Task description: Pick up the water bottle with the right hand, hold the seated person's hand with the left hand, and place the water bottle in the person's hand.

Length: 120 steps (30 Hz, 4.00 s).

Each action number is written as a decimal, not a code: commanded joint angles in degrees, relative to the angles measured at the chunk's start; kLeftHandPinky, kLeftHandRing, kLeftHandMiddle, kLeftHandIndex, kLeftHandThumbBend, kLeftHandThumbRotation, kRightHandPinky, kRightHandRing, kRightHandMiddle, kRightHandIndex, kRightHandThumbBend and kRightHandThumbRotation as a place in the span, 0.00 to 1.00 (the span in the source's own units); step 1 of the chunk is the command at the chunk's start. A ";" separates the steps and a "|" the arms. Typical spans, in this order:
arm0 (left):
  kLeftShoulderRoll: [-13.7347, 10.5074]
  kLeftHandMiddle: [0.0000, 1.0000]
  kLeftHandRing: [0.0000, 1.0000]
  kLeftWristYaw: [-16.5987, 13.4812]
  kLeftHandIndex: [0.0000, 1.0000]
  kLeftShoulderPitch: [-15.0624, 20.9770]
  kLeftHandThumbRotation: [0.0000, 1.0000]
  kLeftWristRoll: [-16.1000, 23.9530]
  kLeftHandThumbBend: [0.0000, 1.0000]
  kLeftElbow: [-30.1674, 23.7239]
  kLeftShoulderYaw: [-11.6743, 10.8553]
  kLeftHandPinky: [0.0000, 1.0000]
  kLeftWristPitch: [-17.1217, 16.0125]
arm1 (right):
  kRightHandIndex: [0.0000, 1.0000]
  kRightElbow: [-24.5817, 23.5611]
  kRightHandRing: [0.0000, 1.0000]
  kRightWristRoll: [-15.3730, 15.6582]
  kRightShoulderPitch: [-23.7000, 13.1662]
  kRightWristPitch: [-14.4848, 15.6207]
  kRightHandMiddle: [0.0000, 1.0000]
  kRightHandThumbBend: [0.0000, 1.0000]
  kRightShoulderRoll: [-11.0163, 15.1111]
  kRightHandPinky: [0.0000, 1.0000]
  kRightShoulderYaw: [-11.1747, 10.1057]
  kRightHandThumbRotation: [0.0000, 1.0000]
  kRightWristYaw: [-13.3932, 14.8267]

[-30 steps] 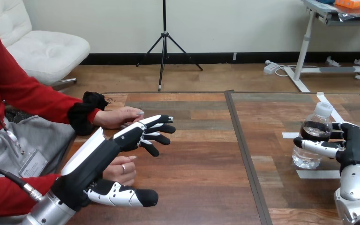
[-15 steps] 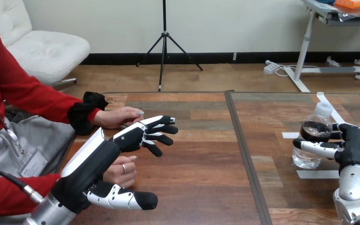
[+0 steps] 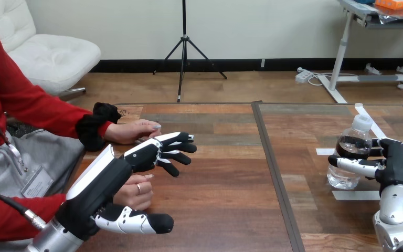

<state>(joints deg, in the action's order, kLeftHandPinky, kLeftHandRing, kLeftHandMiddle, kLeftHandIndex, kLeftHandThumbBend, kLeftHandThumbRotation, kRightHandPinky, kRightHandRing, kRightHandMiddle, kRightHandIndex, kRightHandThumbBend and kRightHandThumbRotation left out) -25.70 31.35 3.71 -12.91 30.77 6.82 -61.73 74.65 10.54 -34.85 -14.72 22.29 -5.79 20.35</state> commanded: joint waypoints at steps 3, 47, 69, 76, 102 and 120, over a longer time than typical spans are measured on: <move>0.66 0.81 0.74 0.01 0.84 1.14 0.67 -0.78 1.00 -3.42 -1.61 0.63 0.58 | 0.56 -0.21 0.53 -0.98 -4.69 -1.27 0.57 0.90 -0.34 0.45 -0.66 0.00 0.16; 4.12 0.82 0.76 5.89 0.85 4.73 0.65 -2.55 1.00 1.86 -2.61 0.64 -0.10 | 0.57 -1.95 0.54 -0.96 -3.32 -7.33 0.57 0.89 -1.19 0.47 0.59 0.00 0.07; 4.67 0.82 0.76 7.35 0.86 6.26 0.66 -2.76 1.00 4.50 -2.98 0.65 -1.66 | 0.57 -3.09 0.52 -3.45 -3.22 -9.35 0.58 0.83 -2.04 0.44 -0.24 0.00 -1.54; 4.86 0.82 0.75 7.41 0.86 6.61 0.66 -2.75 1.00 5.06 -2.99 0.64 -1.90 | 0.57 -3.57 0.52 -4.01 -2.90 -10.58 0.58 0.82 -2.31 0.44 -0.48 0.00 -1.92; 5.10 0.82 0.75 7.63 0.85 6.02 0.65 -3.32 1.00 4.10 -2.86 0.65 -1.26 | 0.64 -4.26 0.61 -4.04 -2.05 -10.93 0.62 0.91 -2.92 0.54 0.04 0.02 -2.39; 4.64 0.82 0.75 7.89 0.85 5.18 0.65 -3.31 1.00 3.82 -3.40 0.65 -1.85 | 0.80 -3.02 0.73 -3.61 -2.36 -8.89 0.74 1.00 -4.13 0.66 0.57 0.23 -2.07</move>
<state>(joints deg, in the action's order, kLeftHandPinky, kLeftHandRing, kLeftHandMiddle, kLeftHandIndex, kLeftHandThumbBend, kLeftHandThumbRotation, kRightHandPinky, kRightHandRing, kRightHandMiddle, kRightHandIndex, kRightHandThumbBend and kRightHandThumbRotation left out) -20.94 39.57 7.02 -15.34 35.96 5.13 -62.85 72.97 6.84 -34.57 -23.68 19.48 -5.34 17.98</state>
